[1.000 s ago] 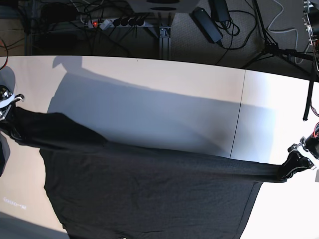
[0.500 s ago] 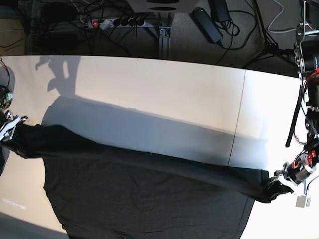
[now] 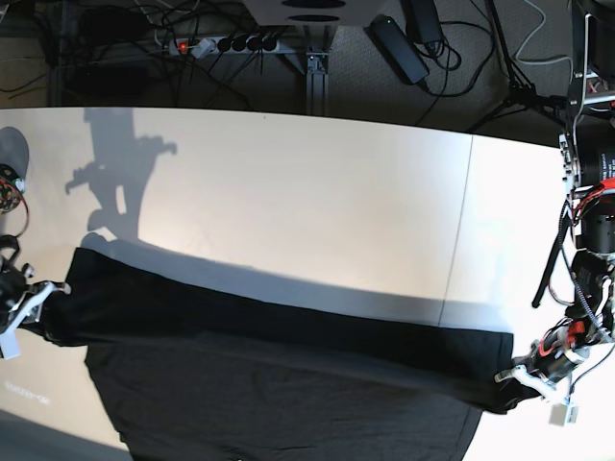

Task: Fold the T-shirt properly
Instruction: 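Lift the held hem with both grippers and stretch it taut, then lay the shirt flat by pulling the held edge back across the table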

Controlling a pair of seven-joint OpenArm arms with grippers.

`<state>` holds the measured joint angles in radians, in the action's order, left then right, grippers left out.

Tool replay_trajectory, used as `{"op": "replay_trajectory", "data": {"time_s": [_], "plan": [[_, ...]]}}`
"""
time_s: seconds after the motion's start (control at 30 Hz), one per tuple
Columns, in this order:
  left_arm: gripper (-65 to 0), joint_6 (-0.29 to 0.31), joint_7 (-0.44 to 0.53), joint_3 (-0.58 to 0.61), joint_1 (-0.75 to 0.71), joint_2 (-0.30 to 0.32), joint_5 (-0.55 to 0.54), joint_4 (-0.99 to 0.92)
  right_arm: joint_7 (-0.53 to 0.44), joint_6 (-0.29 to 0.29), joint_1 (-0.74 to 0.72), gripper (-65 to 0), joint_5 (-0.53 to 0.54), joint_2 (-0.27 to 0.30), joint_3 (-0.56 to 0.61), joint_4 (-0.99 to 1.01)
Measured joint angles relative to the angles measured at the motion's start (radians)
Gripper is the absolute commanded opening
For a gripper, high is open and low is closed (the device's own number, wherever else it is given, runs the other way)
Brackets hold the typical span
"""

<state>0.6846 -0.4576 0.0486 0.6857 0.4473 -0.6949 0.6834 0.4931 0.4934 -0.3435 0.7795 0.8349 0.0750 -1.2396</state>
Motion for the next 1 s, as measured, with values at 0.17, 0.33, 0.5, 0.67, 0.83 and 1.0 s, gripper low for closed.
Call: {"op": "replay_trajectory", "data": {"time_s": [0.17, 0.33, 0.5, 0.67, 0.83, 1.0], "plan": [[-65.0, 0.001, 0.096, 0.001, 0.011, -0.039, 0.114, -0.085, -0.002, 0.000, -0.088, -65.0, -0.069, -0.065, 0.064, 0.109], [-65.0, 0.000, 0.186, 0.000, 0.014, -0.060, 0.212, -0.146, -0.038, 0.000, -0.166, -65.0, -0.148, -0.137, 0.074, 0.229], [-65.0, 0.001, 0.230, 0.001, 0.013, -0.073, 0.251, -0.173, -0.053, 0.000, -0.209, -65.0, -0.201, -0.190, 0.074, 0.319], [-41.0, 0.001, 0.263, 0.001, 0.015, -0.071, 0.282, -0.173, -0.158, 0.000, -0.209, -55.3, -0.262, -0.206, 0.074, 0.341], [-29.4, 0.001, 0.274, 0.001, 0.021, -0.068, 0.259, -0.168, -0.191, 0.000, -0.220, -20.5, -0.226, -0.209, 0.074, 0.341], [-29.4, 0.000, 0.208, 0.000, 0.028, -0.028, 0.216, -0.051, -0.194, 0.000, -0.222, -20.5, -0.184, -0.214, 0.072, 0.323]]}}
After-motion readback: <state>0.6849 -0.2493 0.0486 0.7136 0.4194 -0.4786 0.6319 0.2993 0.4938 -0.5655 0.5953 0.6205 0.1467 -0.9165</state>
